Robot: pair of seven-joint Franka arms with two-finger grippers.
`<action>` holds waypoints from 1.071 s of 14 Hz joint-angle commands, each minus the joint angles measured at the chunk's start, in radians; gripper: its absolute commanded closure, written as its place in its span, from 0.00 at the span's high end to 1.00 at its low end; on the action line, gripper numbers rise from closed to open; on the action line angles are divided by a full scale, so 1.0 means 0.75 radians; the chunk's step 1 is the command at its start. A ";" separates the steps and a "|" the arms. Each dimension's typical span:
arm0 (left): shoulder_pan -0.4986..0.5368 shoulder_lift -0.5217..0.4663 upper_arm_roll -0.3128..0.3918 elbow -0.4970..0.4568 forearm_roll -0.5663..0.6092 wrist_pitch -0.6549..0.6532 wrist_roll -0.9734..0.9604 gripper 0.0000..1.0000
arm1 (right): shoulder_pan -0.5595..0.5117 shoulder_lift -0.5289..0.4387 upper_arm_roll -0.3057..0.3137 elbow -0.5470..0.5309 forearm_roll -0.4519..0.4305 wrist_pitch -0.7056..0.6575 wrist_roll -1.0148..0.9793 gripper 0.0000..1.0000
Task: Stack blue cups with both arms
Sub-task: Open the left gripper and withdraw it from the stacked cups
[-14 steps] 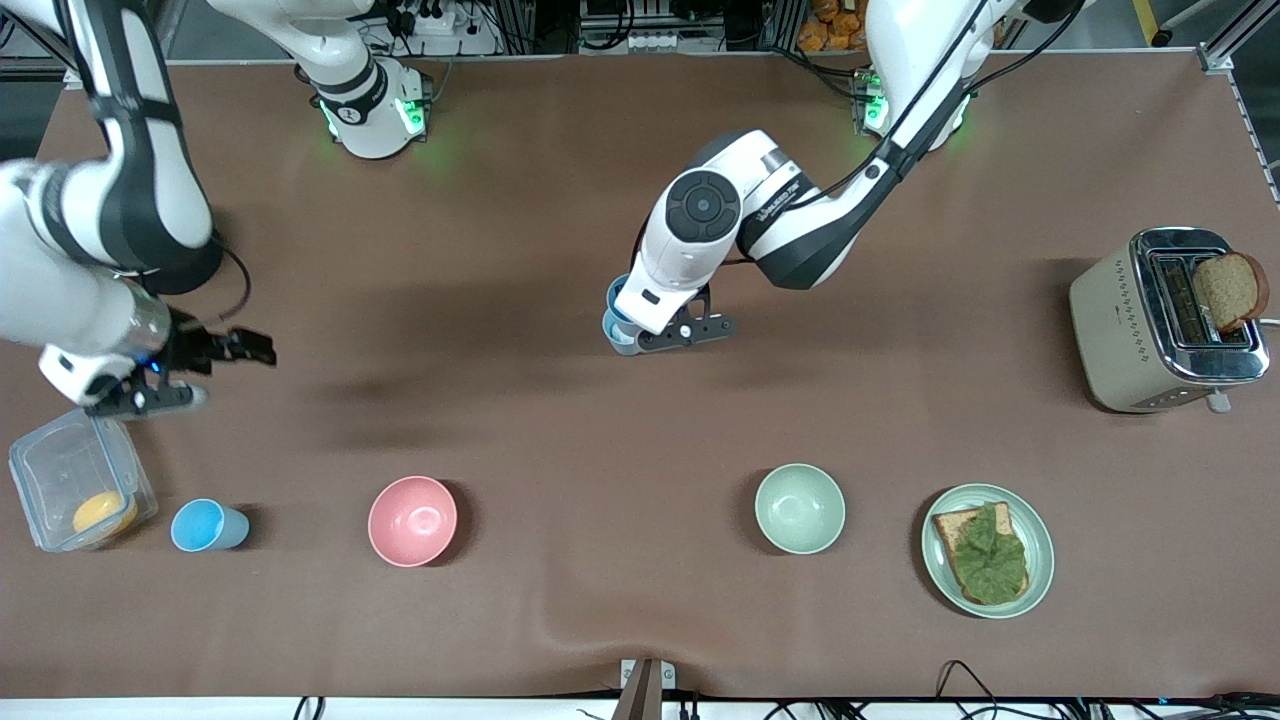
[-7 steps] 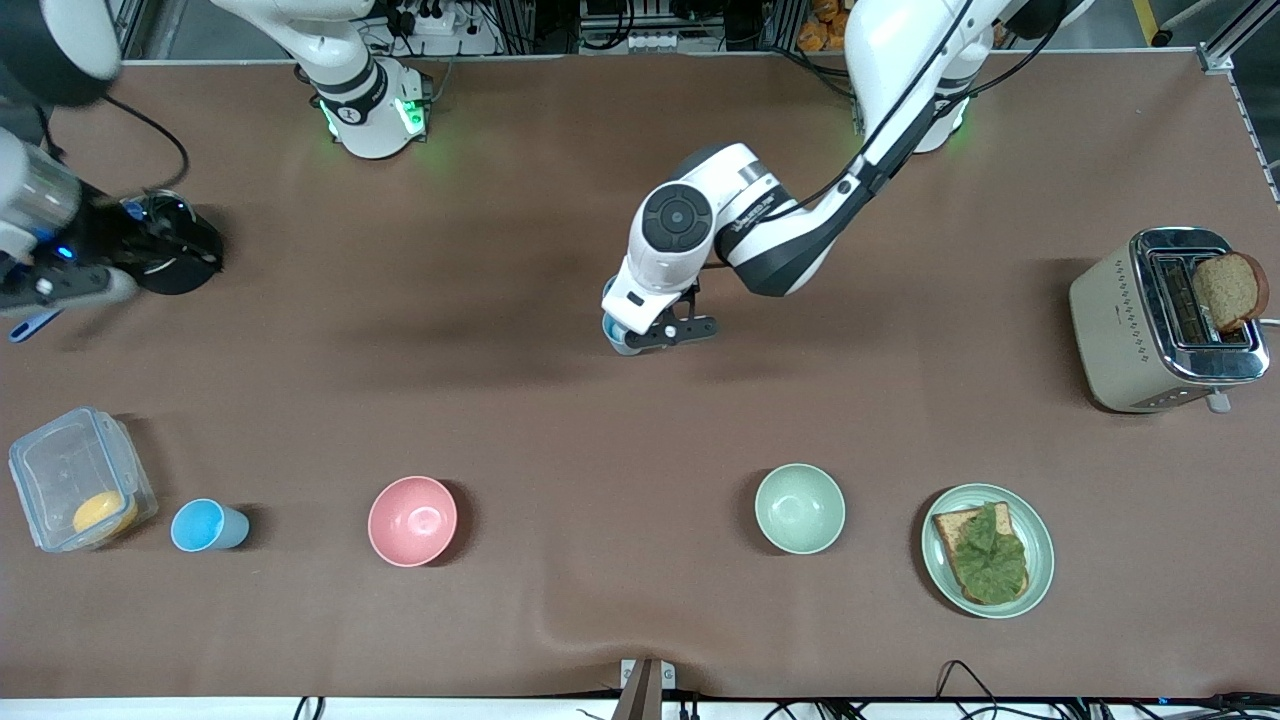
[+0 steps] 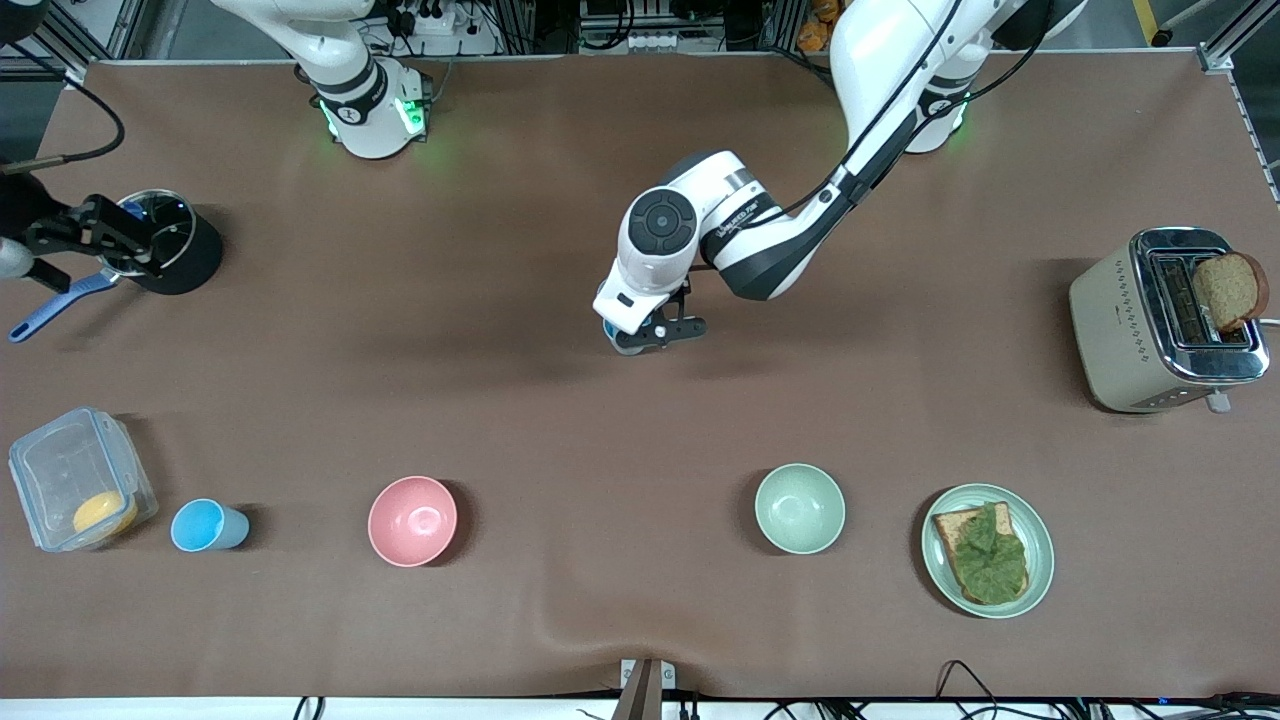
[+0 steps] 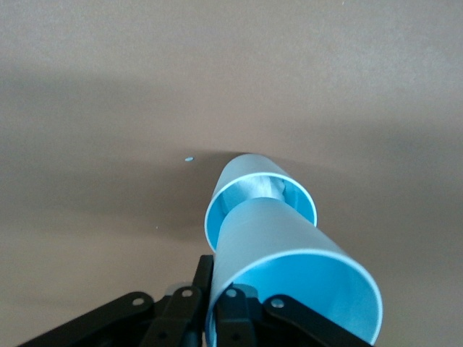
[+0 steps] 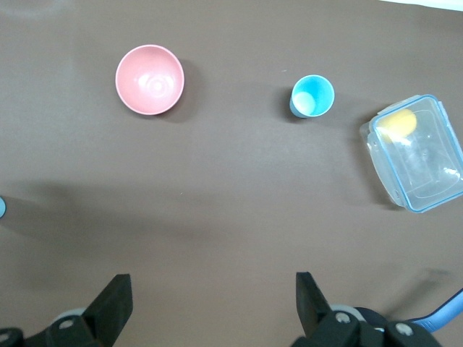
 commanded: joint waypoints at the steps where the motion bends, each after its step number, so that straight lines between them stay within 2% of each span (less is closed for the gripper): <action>1: -0.013 0.004 0.016 0.033 0.052 0.011 -0.033 1.00 | 0.004 0.048 -0.063 0.046 0.021 -0.089 -0.006 1.00; 4: 0.046 -0.133 0.022 0.037 0.062 -0.007 -0.019 1.00 | -0.008 0.054 -0.062 0.046 0.023 -0.039 -0.014 1.00; 7: 0.216 -0.290 0.029 0.039 0.099 -0.134 0.122 1.00 | 0.002 0.054 -0.060 0.052 0.015 -0.043 -0.002 1.00; 9: 0.377 -0.384 0.026 0.037 0.105 -0.217 0.283 1.00 | 0.006 0.054 -0.058 0.054 0.013 -0.047 -0.004 1.00; 12: 0.563 -0.491 0.024 0.037 0.105 -0.369 0.559 1.00 | 0.008 0.054 -0.058 0.054 0.013 -0.094 -0.004 1.00; 15: 0.713 -0.554 0.022 0.037 0.095 -0.461 0.707 1.00 | 0.059 0.054 -0.055 0.060 0.005 -0.090 -0.002 1.00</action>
